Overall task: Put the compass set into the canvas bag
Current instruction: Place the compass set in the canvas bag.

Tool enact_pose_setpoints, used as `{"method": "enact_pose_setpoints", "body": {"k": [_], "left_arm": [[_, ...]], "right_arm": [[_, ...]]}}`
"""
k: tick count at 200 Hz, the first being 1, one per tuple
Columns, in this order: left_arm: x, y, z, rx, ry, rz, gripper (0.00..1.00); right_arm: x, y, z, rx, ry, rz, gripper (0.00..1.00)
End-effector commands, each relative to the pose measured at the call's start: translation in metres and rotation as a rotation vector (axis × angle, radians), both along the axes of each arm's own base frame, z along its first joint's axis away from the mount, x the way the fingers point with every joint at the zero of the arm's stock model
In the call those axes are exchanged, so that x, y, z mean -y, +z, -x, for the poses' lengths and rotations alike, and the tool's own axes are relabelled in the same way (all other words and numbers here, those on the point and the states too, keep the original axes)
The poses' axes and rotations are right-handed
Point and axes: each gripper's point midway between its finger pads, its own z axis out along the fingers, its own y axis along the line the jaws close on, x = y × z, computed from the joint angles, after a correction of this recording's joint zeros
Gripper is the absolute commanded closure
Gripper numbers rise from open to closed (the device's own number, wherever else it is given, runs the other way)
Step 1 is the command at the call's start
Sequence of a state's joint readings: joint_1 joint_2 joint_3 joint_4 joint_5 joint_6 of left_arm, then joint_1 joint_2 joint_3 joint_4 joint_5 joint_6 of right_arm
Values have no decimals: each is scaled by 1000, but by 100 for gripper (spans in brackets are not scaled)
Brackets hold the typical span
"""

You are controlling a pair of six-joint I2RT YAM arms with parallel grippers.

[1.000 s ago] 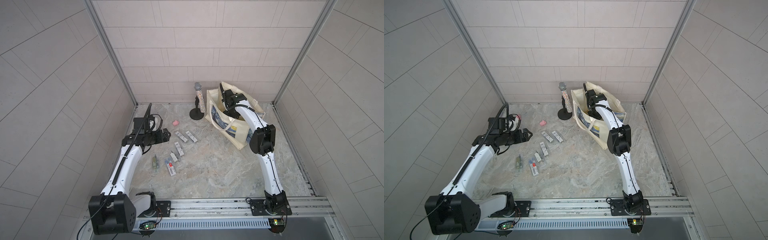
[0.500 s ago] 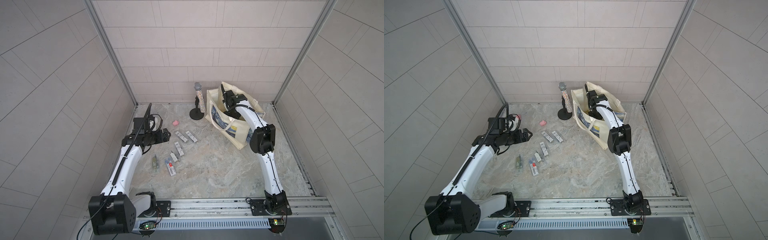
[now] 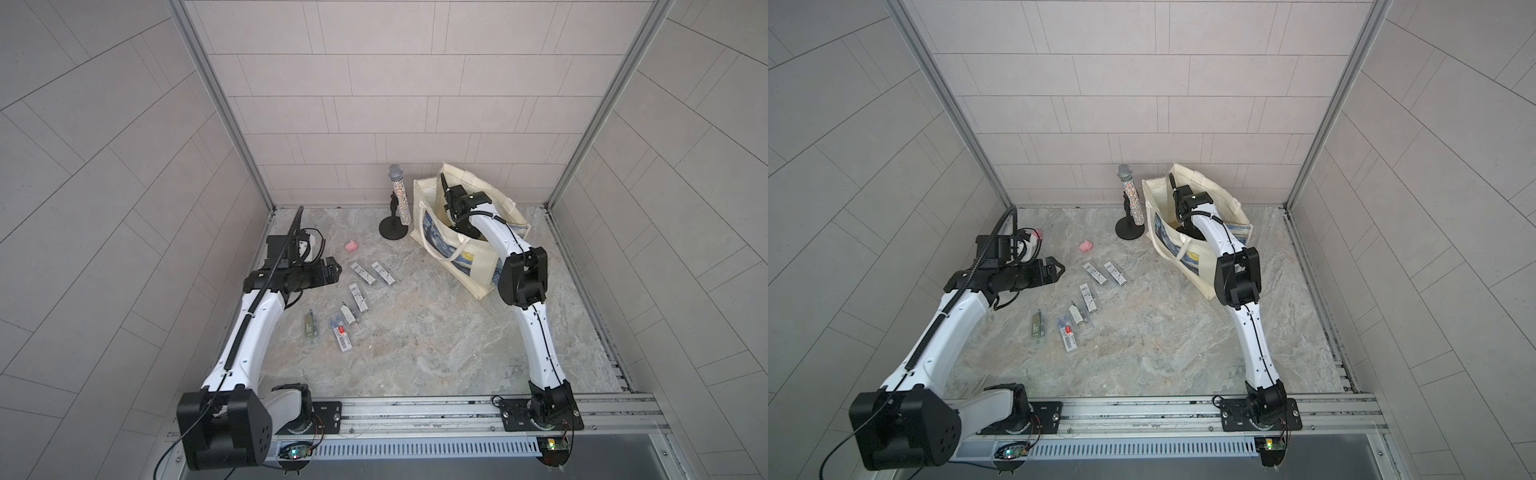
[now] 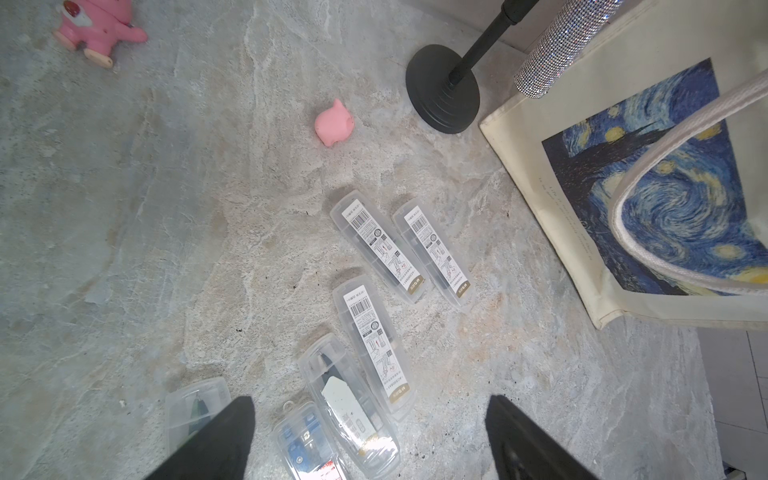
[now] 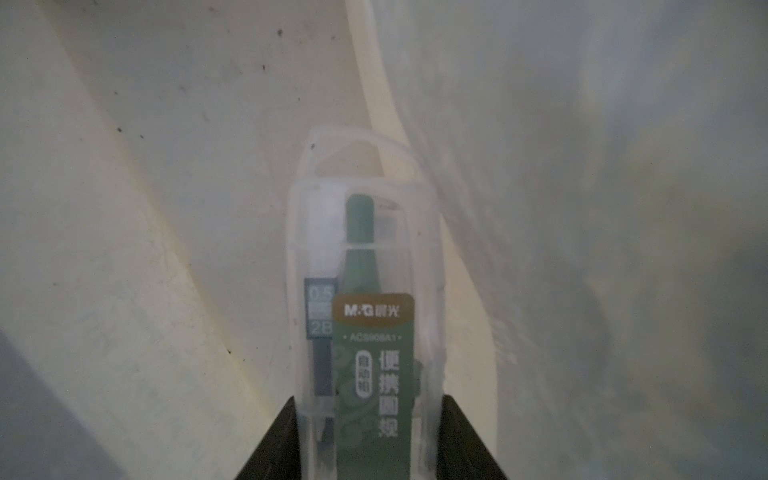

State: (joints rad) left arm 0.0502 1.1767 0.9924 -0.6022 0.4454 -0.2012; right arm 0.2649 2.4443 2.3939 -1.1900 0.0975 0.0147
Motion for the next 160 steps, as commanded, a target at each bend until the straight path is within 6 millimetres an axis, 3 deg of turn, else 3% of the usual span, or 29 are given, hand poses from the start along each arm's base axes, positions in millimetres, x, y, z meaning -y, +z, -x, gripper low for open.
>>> {"method": "enact_pose_setpoints", "body": {"k": [1,76,160], "left_arm": [[-1,3,3,13,-9,-8,7],[-2,4,4,16,-7,-12,7],[-3,4,4,15,-3,-17,7]], "right_arm": [[6,-5,2,-16,-20,10,70],[8,27,1,49,-26,4,42],[7,61,3,112,-39,-24,38]]}}
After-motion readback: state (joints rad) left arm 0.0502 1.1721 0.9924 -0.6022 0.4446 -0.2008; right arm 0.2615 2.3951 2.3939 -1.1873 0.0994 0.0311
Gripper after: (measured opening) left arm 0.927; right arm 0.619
